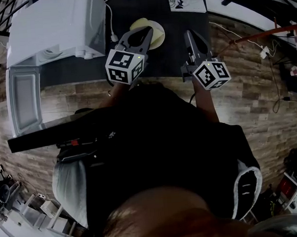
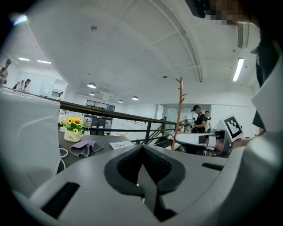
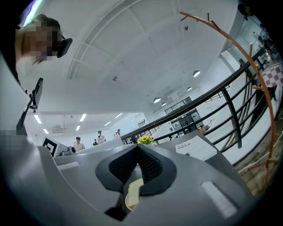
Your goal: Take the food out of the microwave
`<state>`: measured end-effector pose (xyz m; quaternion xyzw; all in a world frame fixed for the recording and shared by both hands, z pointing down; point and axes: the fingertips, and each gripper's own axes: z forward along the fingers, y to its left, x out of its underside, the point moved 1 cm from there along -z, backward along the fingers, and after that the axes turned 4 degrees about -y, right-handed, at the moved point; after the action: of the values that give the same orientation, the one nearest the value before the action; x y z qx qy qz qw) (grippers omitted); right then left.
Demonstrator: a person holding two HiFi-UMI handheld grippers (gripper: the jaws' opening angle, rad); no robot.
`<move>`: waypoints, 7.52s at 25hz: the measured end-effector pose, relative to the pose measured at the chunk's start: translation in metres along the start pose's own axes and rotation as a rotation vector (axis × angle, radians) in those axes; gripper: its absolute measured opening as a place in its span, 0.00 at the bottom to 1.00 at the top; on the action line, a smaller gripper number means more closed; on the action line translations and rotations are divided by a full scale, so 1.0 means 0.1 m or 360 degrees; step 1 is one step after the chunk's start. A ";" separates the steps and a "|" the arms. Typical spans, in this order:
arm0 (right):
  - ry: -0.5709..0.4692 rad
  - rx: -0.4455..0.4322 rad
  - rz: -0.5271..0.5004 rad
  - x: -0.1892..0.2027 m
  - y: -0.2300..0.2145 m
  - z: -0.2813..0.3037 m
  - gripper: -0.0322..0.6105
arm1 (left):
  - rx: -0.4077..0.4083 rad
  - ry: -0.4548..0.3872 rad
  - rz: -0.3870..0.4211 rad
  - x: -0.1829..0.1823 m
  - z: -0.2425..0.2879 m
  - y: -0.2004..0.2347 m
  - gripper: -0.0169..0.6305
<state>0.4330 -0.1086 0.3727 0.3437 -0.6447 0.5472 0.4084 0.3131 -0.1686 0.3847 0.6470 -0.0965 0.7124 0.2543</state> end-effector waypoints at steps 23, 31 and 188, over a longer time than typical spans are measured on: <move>0.0204 -0.0285 0.0014 0.29 0.02 0.13 0.05 | -0.0446 -0.0133 -0.0133 0.10 -0.53 0.12 0.04; 0.0250 -0.0373 0.0040 0.43 0.11 0.15 0.05 | -0.0601 -0.0161 -0.0110 0.16 -0.84 0.18 0.04; 0.0101 -0.0198 0.0471 2.33 3.78 1.64 0.05 | -0.0321 -0.0120 0.0065 0.05 -3.34 3.04 0.04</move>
<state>-0.0286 -0.2070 0.4116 0.2014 -0.7077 0.5711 0.3640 -0.1266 -0.2708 0.4002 0.6424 -0.1904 0.6792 0.2997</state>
